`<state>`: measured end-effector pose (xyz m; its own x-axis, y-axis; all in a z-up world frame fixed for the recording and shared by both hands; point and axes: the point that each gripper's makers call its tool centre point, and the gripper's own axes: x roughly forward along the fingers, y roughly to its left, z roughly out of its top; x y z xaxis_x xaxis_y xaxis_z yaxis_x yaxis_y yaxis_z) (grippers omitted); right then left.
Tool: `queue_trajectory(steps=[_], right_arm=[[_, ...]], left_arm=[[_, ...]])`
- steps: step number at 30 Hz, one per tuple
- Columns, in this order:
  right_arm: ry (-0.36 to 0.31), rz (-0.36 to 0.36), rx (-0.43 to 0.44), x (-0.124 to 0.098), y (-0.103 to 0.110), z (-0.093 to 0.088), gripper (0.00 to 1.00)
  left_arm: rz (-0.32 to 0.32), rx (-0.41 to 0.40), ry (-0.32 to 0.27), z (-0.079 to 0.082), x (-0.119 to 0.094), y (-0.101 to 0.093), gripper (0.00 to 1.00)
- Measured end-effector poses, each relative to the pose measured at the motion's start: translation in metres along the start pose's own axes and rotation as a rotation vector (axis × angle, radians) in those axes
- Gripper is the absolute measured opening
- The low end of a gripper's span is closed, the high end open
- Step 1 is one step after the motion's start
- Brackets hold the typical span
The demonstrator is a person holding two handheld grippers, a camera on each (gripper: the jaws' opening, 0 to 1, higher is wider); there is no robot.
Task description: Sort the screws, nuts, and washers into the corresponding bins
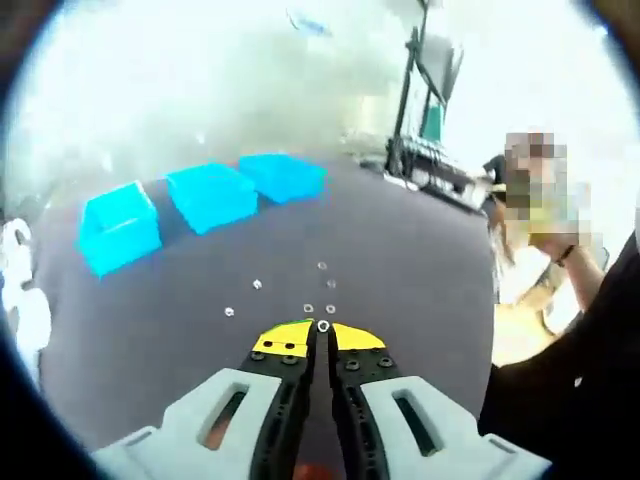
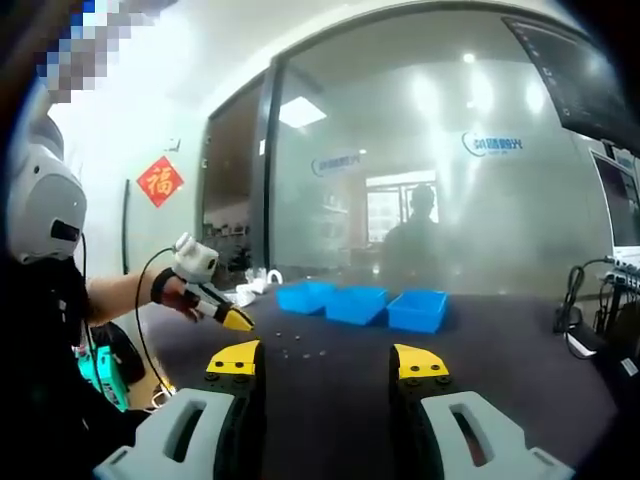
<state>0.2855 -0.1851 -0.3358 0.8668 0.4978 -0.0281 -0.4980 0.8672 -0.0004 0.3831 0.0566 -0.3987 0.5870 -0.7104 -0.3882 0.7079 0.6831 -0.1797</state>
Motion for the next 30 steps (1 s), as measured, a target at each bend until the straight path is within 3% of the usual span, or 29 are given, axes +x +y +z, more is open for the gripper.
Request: queue_trajectory(steps=[15,30], right_arm=[[-0.025,-0.018,-0.002,-0.001,-0.005,0.009,0.45],[-0.039,-0.021,-0.012,-0.003,-0.006,0.017,0.45]], left_arm=[[0.119,-0.009,-0.216,0.037,-0.026,0.015,0.06],[0.196,-0.02,-0.269,0.056,-0.04,0.034,0.06]])
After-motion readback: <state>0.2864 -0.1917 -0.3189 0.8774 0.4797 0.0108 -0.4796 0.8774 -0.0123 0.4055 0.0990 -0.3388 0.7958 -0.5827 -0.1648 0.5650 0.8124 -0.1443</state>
